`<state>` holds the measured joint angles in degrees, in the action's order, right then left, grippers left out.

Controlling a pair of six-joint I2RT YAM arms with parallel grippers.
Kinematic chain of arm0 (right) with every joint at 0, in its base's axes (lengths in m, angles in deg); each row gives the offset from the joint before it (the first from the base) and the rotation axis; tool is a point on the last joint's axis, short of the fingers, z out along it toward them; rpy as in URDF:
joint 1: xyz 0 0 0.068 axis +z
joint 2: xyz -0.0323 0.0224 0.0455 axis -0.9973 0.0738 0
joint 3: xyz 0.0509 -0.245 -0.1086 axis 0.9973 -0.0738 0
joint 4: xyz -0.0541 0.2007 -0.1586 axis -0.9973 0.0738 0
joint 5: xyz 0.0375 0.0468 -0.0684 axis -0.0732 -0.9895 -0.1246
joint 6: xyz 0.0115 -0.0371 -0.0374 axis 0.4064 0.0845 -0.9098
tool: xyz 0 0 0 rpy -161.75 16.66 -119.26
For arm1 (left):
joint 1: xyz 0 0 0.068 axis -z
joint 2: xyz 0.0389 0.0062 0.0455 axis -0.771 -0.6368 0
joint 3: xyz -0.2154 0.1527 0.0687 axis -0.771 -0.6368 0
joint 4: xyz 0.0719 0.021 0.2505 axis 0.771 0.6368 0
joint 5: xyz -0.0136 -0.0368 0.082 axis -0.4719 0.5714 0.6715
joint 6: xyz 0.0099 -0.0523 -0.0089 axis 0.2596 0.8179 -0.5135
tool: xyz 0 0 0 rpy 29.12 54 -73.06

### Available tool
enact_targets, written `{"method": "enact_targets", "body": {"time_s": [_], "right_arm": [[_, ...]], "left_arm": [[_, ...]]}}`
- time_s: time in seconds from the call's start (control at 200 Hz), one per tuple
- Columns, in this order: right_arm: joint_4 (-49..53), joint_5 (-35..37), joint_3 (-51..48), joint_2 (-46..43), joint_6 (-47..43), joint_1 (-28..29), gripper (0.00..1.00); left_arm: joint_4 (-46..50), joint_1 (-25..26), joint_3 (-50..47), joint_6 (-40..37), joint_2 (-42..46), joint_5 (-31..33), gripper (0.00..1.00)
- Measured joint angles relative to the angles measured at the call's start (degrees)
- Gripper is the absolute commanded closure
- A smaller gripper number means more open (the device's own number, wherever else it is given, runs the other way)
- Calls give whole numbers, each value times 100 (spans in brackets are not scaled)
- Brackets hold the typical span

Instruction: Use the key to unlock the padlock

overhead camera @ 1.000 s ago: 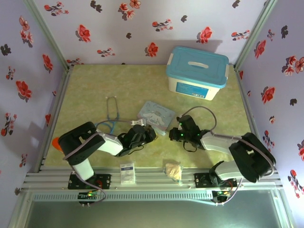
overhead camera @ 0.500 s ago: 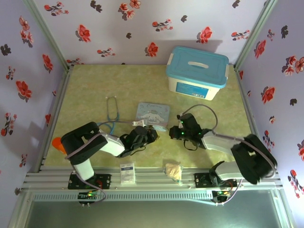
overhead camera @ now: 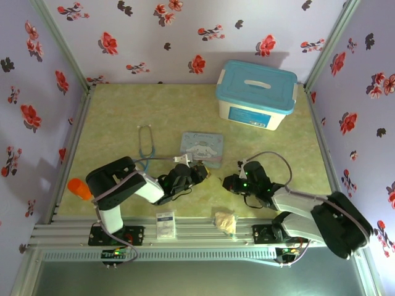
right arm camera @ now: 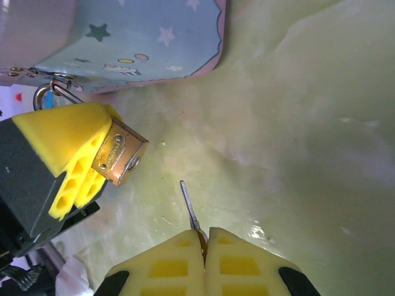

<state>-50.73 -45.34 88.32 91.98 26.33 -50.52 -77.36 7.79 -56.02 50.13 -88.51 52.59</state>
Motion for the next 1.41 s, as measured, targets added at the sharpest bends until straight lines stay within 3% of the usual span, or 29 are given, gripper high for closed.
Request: {"method": "enact_targets", "body": {"time_s": [0.12, 0.27, 0.74, 1.405], "right_arm": [[-984, -302, -107, 573, 369, 0, 100], [-1425, -485, -122, 715, 511, 0, 100], [-1432, -1012, 50, 981, 334, 0, 100], [-1405, -1060, 260, 1290, -4, -13, 100]], "left_arm": [[-83, 2, 0, 22, -50, 0, 100], [-146, 0, 0, 81, -61, 0, 100], [-308, 0, 0, 98, -83, 2, 100], [-369, 13, -55, 142, -162, 61, 100]]}}
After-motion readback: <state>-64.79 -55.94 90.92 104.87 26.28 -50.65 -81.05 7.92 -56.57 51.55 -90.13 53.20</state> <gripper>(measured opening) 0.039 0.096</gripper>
